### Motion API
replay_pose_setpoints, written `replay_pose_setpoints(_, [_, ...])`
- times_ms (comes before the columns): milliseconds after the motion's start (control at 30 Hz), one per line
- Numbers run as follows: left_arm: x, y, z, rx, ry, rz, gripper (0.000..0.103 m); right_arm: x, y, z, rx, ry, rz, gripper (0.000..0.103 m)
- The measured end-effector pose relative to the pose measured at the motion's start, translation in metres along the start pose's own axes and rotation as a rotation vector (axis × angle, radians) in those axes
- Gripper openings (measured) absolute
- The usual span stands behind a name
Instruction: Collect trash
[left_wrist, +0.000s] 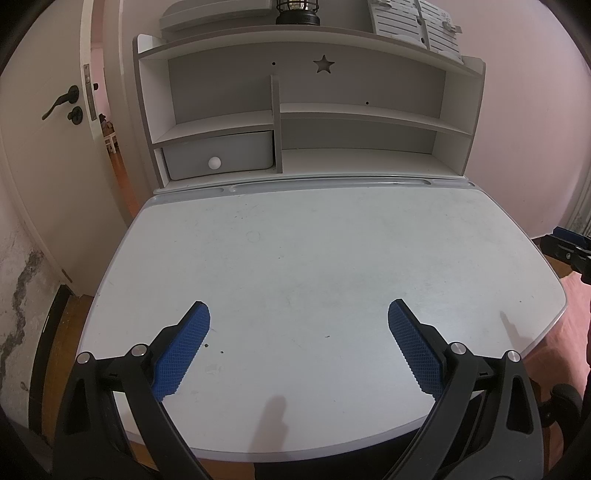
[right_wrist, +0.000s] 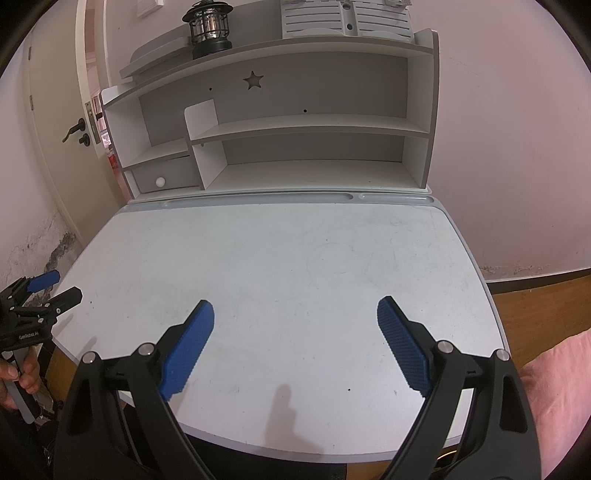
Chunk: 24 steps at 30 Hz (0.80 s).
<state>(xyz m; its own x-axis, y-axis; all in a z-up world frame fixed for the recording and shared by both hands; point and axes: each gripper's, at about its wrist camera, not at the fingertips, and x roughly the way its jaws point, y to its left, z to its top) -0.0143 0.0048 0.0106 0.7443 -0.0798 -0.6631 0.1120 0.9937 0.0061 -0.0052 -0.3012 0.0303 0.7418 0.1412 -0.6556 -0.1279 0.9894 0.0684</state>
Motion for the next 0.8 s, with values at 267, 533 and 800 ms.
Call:
replay_pose_setpoints(267, [0.0001,-0.0006,-0.0013,0.000,0.004,0.000,0.094,-0.0008,-0.0004,-0.0016,-0.003,0.000,0.001,0.087])
replay_pose_setpoints(533, [0.0011,-0.0010,-0.0027,0.000,0.010,0.000,0.094,-0.0011,-0.0003,-0.0015,-0.005,0.001,0.002,0.087])
replay_pose_setpoints(800, [0.0004,-0.0033,-0.0026,0.015,-0.006,0.024,0.094,-0.0011,-0.0007,-0.0018,-0.003,0.002,0.003,0.087])
